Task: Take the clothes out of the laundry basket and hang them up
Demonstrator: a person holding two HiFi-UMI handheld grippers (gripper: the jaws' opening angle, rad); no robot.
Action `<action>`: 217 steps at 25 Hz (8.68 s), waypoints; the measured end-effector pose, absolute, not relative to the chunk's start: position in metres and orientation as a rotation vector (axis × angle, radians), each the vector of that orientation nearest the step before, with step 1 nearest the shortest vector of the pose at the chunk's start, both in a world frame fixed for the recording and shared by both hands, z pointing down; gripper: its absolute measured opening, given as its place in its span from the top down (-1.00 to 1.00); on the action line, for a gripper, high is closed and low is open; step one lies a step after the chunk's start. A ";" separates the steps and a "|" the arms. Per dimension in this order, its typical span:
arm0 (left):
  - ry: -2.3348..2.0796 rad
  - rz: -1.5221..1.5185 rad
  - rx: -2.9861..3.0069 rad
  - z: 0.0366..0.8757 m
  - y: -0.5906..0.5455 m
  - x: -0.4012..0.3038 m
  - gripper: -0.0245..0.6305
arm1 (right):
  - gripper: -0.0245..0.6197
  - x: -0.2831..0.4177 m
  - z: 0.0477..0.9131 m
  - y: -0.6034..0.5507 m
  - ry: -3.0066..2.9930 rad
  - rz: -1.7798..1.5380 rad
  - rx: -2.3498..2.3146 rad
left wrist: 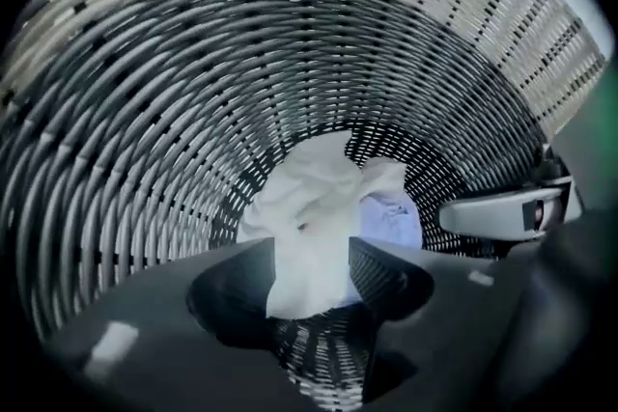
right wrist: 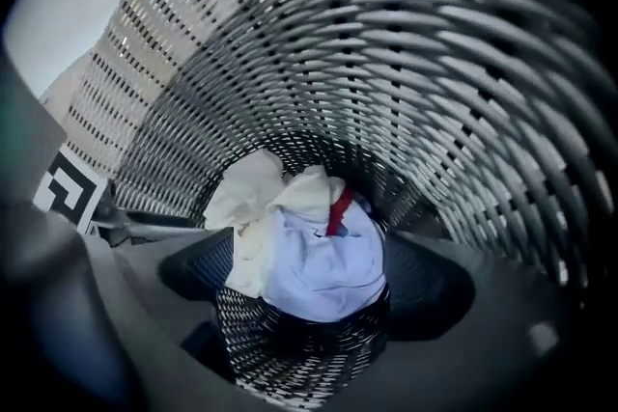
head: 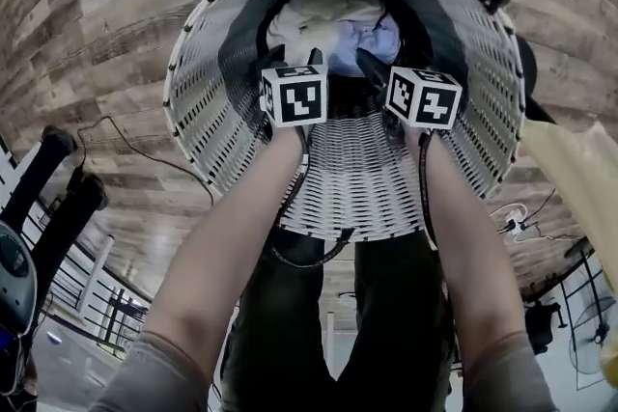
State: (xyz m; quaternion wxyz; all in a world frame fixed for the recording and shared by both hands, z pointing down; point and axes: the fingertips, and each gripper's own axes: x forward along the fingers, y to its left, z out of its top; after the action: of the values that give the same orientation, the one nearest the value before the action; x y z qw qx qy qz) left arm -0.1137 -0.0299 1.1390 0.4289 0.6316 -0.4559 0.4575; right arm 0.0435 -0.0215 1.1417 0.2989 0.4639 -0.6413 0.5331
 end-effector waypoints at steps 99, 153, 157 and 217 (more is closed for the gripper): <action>-0.968 0.266 2.629 0.197 -0.074 -0.080 0.91 | 0.79 0.067 0.152 0.003 -2.740 0.617 1.426; 0.317 -0.459 2.816 -0.136 0.019 0.281 0.91 | 0.79 0.392 -0.206 0.294 -1.685 -0.770 2.810; 0.222 -0.376 2.770 -0.107 0.000 0.296 0.91 | 0.79 0.440 -0.180 0.275 -1.463 -0.671 2.829; -0.267 0.015 3.138 -0.011 -0.017 0.140 0.68 | 0.52 0.213 -0.062 0.111 -2.507 -0.180 2.077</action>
State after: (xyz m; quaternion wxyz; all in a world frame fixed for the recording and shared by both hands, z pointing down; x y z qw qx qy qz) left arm 0.1399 -0.0167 -0.0107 -0.0037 0.9964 -0.0848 0.0049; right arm 0.2132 0.1112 -0.0621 -0.0593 0.6359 -0.7675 -0.0552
